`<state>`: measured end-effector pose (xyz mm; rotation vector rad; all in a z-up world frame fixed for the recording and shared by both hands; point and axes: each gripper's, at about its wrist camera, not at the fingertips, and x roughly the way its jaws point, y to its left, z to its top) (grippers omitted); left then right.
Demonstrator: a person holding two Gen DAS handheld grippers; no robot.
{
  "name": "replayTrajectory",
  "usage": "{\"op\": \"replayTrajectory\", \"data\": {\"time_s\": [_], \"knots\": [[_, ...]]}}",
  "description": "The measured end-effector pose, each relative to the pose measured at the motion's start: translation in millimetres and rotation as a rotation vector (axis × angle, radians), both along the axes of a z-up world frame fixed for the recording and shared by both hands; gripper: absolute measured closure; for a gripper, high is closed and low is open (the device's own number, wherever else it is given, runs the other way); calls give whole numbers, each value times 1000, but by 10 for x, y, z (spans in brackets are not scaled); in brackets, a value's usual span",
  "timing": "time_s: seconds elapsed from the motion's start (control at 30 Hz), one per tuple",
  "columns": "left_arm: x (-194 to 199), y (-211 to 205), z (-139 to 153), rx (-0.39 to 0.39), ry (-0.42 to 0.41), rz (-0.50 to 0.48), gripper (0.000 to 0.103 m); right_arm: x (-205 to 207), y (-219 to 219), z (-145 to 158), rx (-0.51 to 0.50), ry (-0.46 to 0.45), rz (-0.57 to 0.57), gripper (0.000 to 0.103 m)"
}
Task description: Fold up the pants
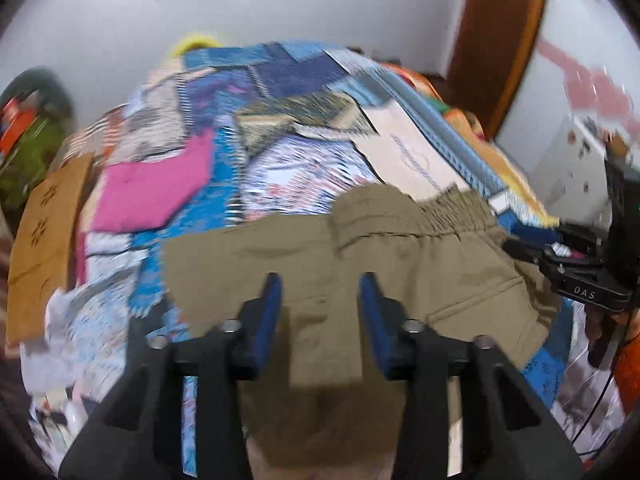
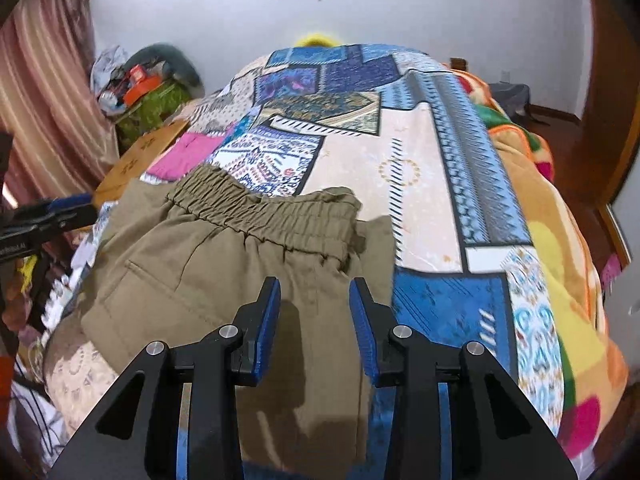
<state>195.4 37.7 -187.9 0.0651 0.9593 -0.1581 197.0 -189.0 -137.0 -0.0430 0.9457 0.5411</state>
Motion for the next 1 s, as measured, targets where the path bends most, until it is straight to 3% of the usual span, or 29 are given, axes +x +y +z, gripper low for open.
{"op": "replayTrajectory", "data": {"time_s": [0.13,0.27,0.4,0.47,0.57,0.67,0.73,0.77,0.83,1.0], "knots": [[256,-169,-340,80,57,-9,74,82,78,-132,-75,-3,24,71],[334,-108,-448,99,52,7,73,164,10,-275,-96,9,7,71],[346,-14,-415,99,60,10,73,217,-43,-325,-75,34,-1,71],[321,129,-335,49,67,25,72,210,-20,-300,-92,29,2,71],[220,407,-213,34,46,104,72,167,-40,-233,-92,23,0,71],[121,637,-293,-34,102,116,71,87,-94,-178,-72,28,-3,71],[41,678,-407,2,136,116,71,42,-105,-176,-77,29,-3,71],[-4,679,-470,53,144,123,69,13,-115,-182,-83,29,-5,71],[-100,723,-493,98,105,148,44,-4,-138,-187,-77,34,-18,71],[-165,940,-436,73,115,210,40,-40,-222,-136,-60,47,-54,65]]}}
